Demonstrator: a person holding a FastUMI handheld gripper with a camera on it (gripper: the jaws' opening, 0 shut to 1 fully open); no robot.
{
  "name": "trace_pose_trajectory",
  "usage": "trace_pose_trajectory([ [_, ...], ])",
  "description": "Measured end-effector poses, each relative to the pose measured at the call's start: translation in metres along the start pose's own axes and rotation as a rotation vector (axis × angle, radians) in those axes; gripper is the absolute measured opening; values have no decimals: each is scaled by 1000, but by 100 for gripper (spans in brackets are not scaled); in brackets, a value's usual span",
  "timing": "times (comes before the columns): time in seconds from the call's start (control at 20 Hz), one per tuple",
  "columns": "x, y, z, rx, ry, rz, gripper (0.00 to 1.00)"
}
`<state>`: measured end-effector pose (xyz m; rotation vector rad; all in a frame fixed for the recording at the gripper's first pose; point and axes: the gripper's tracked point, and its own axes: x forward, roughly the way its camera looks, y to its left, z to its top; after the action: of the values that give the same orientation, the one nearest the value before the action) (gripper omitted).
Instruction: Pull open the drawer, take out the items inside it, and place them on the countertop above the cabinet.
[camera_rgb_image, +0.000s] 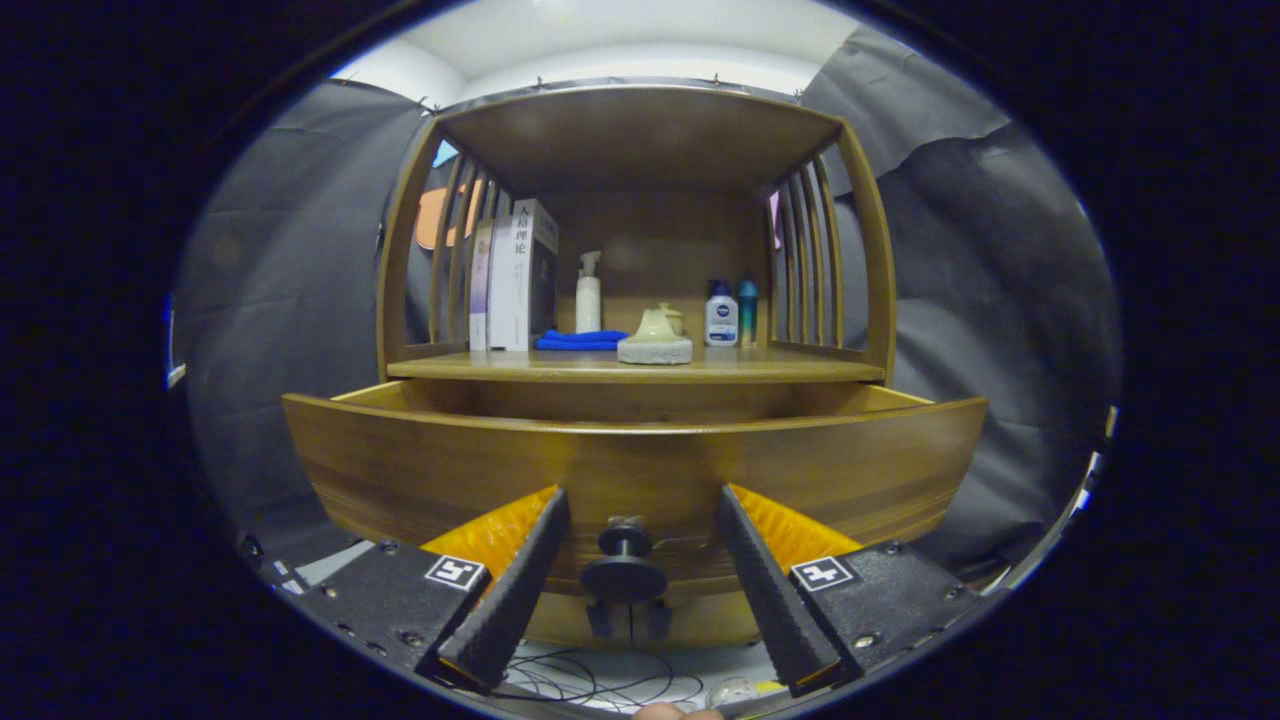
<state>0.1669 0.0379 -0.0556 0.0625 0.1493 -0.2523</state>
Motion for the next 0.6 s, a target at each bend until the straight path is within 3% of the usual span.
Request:
trace_pose_trajectory([
  [0.6,34,3,6,6,-5,-8,97],
])
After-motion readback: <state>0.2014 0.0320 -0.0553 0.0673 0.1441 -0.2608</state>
